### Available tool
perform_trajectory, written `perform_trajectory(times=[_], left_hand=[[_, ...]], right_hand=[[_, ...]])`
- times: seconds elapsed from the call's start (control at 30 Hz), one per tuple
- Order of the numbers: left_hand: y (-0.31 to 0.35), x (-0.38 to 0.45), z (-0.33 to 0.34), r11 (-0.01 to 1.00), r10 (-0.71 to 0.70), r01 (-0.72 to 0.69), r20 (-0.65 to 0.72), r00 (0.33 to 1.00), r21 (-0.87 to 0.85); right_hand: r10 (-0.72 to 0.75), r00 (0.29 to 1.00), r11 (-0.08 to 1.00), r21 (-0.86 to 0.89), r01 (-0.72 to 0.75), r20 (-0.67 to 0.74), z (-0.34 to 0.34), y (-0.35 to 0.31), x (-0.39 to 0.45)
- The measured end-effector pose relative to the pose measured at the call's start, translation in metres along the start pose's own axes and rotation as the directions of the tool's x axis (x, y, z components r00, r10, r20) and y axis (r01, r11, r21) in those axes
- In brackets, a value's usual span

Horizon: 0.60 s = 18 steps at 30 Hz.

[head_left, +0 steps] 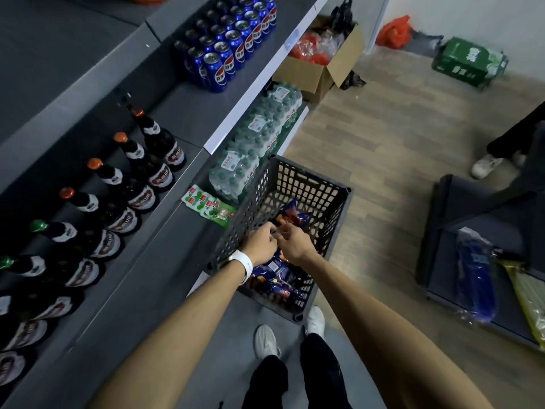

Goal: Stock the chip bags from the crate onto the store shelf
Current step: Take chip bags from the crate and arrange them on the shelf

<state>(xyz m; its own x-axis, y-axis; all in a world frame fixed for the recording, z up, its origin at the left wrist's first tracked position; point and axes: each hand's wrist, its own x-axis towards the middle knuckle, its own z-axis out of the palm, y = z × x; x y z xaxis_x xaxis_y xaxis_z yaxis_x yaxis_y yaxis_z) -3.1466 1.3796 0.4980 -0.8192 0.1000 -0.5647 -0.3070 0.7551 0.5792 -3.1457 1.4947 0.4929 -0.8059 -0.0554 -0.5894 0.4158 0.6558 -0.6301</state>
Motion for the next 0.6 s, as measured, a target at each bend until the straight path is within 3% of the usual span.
perform_trajectory(times=[0.37,0.6], left_hand=[[-0.089,0.066,0.097,0.985,-0.173,0.173,0.093,0.981,0.008],[-0.132,0.096,0.155,0.965,-0.252,0.239,0.134,0.958,0.102]], right_hand=[[0.098,0.969,0.988,-0.139,-0.067,0.226,0.079,0.088,0.083],[0.291,0.870,0.897,-0.429,-0.103,0.399,0.134,0.156,0.113]])
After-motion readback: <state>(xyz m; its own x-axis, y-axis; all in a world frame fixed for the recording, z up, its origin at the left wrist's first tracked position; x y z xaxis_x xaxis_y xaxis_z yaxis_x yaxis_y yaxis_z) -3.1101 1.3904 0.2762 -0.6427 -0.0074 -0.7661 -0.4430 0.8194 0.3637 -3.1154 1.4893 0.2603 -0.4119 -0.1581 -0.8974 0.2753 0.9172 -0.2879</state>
